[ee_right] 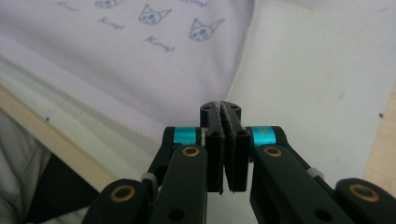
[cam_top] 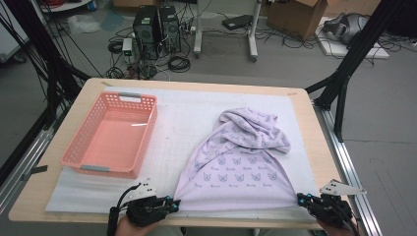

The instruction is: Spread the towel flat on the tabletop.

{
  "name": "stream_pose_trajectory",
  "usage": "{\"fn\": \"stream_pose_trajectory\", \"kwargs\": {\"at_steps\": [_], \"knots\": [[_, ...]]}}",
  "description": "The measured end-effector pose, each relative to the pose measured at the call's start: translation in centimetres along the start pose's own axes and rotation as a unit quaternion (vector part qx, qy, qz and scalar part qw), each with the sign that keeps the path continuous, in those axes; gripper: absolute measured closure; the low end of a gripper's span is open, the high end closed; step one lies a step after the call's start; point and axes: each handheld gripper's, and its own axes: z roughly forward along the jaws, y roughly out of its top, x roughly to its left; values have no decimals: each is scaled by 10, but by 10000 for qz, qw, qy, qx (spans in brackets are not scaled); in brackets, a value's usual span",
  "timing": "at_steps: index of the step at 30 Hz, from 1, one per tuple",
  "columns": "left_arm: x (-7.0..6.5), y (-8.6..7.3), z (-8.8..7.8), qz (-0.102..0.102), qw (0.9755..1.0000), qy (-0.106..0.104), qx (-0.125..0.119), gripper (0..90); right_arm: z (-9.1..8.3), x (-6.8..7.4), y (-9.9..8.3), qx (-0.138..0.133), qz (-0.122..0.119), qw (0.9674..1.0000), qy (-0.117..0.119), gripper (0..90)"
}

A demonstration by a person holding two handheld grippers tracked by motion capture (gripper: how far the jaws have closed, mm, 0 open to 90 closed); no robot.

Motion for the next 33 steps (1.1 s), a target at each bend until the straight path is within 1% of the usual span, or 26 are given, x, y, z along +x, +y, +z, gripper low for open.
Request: {"fn": "stream_pose_trajectory", "kwargs": {"at_steps": [1,2,3,5,6,7,9,11,14,16,17,18,19,20,21,22,24,26,30,31,33], "knots": [[1,2,1,-8,10000,45,-52,609,0,-1,-1,28,39,10000,41,798],[3,5,2,-26,9998,109,-140,531,1,-2,-1,-24,90,10000,-28,714],[6,10,4,-65,9994,193,-273,479,1,-3,-1,-70,147,9999,-54,679],[14,16,7,-123,9986,344,-393,411,3,-3,3,-260,175,9994,-131,602],[20,21,11,-112,9982,426,-409,408,5,-3,5,-345,194,9991,-178,589],[24,25,14,-105,9977,528,-420,408,8,-2,8,-429,163,9986,-254,574],[33,33,20,-105,9964,702,-457,415,13,-1,13,-508,165,9980,-341,566],[45,42,32,-205,9954,859,-381,420,20,-2,16,-546,169,9976,-396,566],[56,51,50,-272,9952,926,-159,418,30,-4,19,-494,176,9973,-523,567],[58,55,63,-259,9953,935,-6,419,35,-6,21,-480,202,9971,-560,567],[56,57,66,-144,9949,999,5,418,38,-7,21,-467,193,9969,-597,567],[55,59,68,-65,9952,975,49,444,40,-8,22,-470,183,9967,-632,567],[53,59,70,34,9948,1013,83,500,41,-8,23,-471,204,9968,-619,567],[49,58,71,229,9930,1144,160,608,42,-9,24,-475,210,9967,-619,569],[46,57,70,408,9914,1219,225,749,44,-9,25,-486,203,9967,-616,569],[45,56,68,371,9924,1146,256,855,45,-9,26,-479,192,9968,-609,570],[41,52,61,322,9929,1107,303,862,48,-9,27,-454,167,9971,-590,580],[38,44,50,264,9940,1037,224,863,49,-9,28,-458,149,9972,-574,592],[32,23,18,159,9954,939,116,862,53,-11,32,-494,181,9971,-550,586],[30,19,12,165,9955,925,107,862,56,-10,35,-478,203,9972,-535,585],[28,15,2,172,9958,895,103,862,63,-6,41,-458,150,9978,-447,585]]}}
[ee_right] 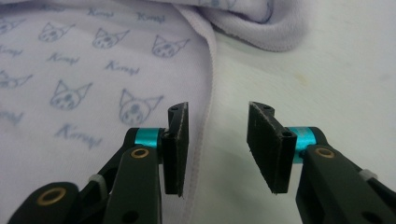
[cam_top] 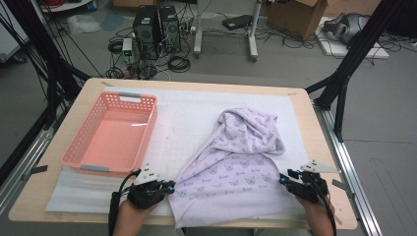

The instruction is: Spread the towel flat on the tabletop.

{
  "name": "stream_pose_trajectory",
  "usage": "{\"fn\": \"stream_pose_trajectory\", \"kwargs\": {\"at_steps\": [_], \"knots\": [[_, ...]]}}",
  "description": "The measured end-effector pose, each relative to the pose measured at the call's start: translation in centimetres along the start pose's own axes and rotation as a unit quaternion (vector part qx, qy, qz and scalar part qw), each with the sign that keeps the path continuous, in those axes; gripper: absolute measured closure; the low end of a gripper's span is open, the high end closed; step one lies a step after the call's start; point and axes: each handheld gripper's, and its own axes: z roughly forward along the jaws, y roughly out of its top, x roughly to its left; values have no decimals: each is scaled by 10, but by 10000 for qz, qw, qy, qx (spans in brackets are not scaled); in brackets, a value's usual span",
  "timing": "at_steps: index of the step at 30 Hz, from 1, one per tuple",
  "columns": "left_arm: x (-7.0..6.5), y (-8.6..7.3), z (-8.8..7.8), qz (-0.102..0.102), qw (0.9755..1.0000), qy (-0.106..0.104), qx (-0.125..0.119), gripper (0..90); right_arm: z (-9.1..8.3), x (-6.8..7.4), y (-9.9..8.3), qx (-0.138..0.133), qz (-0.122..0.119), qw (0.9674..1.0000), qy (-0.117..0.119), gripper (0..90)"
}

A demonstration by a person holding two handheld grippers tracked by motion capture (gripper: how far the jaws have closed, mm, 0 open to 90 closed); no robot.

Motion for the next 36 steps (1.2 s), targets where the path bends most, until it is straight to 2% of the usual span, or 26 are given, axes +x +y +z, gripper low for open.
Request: {"fn": "stream_pose_trajectory", "kwargs": {"at_steps": [2,3,5,6,8,12,17,19,21,23,25,26,28,30,31,32,33,36], "knots": [[-2,-3,-5,28,10000,-71,-27,859,9,6,5,19,-54,9999,139,610],[-3,-4,-6,34,9999,-91,-34,856,13,9,6,75,-76,9997,197,655],[-3,-4,-3,44,9999,-120,-45,838,19,14,7,177,-211,9995,147,807],[-2,-4,-1,-13,9999,-113,-69,796,17,14,8,208,-216,9992,261,867],[0,-2,2,-89,9999,-99,-96,671,11,15,5,290,-339,9989,125,874],[3,6,7,-189,9993,-68,-305,546,-13,11,-11,435,-427,9981,81,878],[10,19,18,-353,9981,-44,-497,488,-47,7,-37,590,-303,9977,135,878],[12,23,25,-396,9979,-81,-497,477,-56,7,-44,652,-211,9973,275,877],[14,29,35,-415,9982,-73,-425,465,-61,7,-47,659,-214,9970,344,866],[15,36,46,-434,9985,-62,-318,458,-62,8,-44,556,-262,9975,344,777],[14,42,58,-399,9990,-64,-193,452,-59,9,-39,400,-256,9984,318,728],[13,44,63,-377,9992,-67,-136,453,-57,10,-36,324,-267,9986,309,713],[7,47,72,-180,9998,-71,-3,485,-52,12,-29,218,-317,9990,224,690],[-1,47,76,188,9998,5,104,635,-45,12,-22,122,-315,9993,188,659],[-4,46,77,348,9993,136,98,759,-42,12,-19,83,-329,9993,149,649],[-4,46,76,331,9992,170,121,835,-38,12,-17,54,-321,9994,150,641],[-3,45,74,272,9994,159,133,875,-34,12,-14,35,-303,9994,153,630],[0,40,64,150,9995,239,111,881,-21,13,-5,22,-287,9995,143,612]]}}
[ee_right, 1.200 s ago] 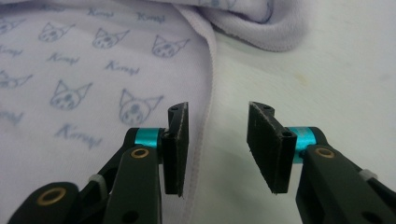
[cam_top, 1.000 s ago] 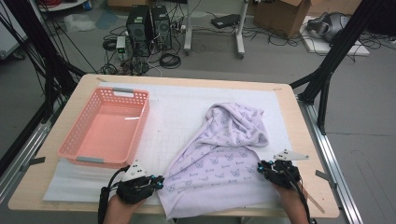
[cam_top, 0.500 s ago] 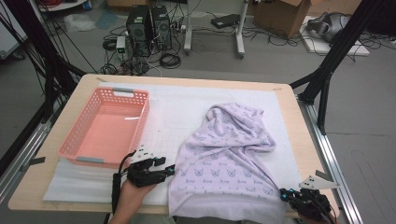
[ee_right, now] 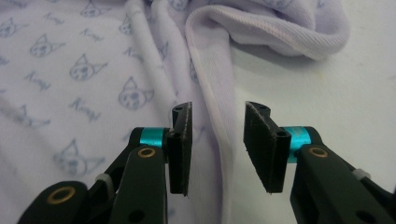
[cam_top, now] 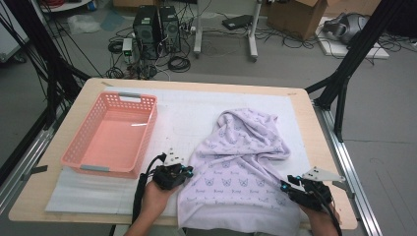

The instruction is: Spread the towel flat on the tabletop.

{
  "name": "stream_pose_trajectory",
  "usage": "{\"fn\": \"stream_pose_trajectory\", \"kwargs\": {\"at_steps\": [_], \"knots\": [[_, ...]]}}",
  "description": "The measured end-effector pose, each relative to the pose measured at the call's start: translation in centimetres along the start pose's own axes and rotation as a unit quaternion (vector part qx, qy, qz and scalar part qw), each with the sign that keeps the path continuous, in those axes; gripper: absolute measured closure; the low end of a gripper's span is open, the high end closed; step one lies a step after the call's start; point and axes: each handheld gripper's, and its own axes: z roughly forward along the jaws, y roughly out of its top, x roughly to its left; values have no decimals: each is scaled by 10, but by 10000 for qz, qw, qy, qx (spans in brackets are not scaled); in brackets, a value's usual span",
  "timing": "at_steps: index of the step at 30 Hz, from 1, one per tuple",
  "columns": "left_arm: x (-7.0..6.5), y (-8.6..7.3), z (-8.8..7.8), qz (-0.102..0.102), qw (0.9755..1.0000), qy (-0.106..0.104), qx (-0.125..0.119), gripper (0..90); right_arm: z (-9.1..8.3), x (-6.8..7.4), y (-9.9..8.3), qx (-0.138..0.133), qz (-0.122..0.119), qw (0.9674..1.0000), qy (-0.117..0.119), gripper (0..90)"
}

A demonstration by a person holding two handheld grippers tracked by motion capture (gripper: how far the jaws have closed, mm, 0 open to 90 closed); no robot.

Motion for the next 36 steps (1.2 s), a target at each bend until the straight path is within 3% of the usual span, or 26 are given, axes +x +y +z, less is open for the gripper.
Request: {"fn": "stream_pose_trajectory", "kwargs": {"at_steps": [4,5,7,9,11,13,15,17,19,21,23,24,26,27,29,32,33,36], "knots": [[9,-16,-23,-198,9997,42,-141,883,19,5,12,43,-100,9999,98,607],[12,-20,-30,-170,9995,255,-94,896,25,8,16,69,-150,9998,144,607],[18,-23,-41,-233,9989,381,-156,897,38,15,24,152,-281,9994,148,598],[24,-26,-50,-320,9983,412,-244,896,52,22,32,217,-376,9990,130,592],[25,-27,-54,-388,9983,279,-329,893,64,29,38,327,-584,9977,-69,627],[22,-28,-53,-372,9985,158,-382,846,69,28,41,279,-457,9984,-167,657],[19,-27,-47,-393,9983,-13,-421,774,70,22,42,212,-313,9992,-117,653],[16,-23,-38,-422,9982,-132,-406,657,70,20,42,210,-373,9990,-159,677],[14,-18,-30,-458,9982,-166,-342,531,70,19,42,263,-551,9979,-230,767],[12,-13,-22,-455,9983,-222,-296,489,70,14,44,299,-596,9972,-341,806],[11,-9,-14,-476,9982,-272,-225,463,70,5,46,270,-377,9983,-360,790],[11,-7,-9,-470,9983,-272,-194,453,69,0,47,249,-254,9989,-314,727],[10,-3,-2,-428,9986,-282,-129,442,70,-11,46,277,7,9996,29,646],[11,-1,0,-419,9987,-281,-111,446,70,-13,45,260,-36,9994,240,638],[9,3,3,-291,9992,-271,-57,481,66,-15,43,257,-218,9992,196,681],[5,4,6,108,9999,-32,36,716,62,-17,41,170,-136,9997,77,670],[7,6,6,-21,9999,-143,69,828,62,-18,40,140,-120,9998,52,647],[9,7,4,-53,9996,293,-8,843,62,-18,38,71,-26,9998,168,609]]}}
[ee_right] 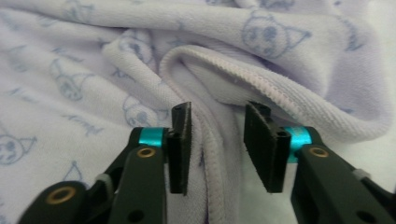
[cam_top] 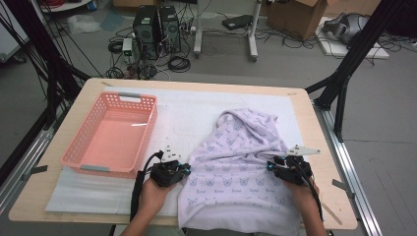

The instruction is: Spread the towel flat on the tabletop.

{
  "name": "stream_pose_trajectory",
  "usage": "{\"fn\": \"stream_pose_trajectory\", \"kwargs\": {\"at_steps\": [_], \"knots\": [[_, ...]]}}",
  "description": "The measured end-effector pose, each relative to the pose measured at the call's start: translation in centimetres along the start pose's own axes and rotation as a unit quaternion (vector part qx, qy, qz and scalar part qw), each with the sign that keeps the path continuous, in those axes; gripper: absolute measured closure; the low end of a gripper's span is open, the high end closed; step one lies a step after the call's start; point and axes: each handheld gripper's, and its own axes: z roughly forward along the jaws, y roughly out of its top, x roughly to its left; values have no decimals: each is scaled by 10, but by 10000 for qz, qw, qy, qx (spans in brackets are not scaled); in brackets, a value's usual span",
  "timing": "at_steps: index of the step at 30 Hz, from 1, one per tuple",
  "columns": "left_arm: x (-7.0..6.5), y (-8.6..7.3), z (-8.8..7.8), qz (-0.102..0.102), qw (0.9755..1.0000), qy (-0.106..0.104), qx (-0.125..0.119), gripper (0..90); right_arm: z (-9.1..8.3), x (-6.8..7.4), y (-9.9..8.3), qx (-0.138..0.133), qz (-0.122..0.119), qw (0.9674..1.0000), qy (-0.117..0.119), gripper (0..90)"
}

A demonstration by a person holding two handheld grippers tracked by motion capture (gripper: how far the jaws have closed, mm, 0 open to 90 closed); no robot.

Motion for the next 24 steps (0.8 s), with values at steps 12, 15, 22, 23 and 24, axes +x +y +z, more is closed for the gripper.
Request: {"fn": "stream_pose_trajectory", "kwargs": {"at_steps": [12,15,22,23,24], "knots": [[15,-7,-10,-293,9992,231,-126,841,2,17,0,193,-679,9974,-116,767],[16,-9,-11,-298,9991,253,-142,842,1,13,3,133,-501,9972,-535,874],[11,-1,-4,-215,9993,194,-228,842,-2,-26,-5,-79,528,9901,-1294,878],[10,2,-1,-153,9992,269,-234,842,0,-27,-4,-103,513,9891,-1377,878],[10,5,0,-118,9990,348,-267,842,2,-29,-3,-127,551,9883,-1420,878]]}}
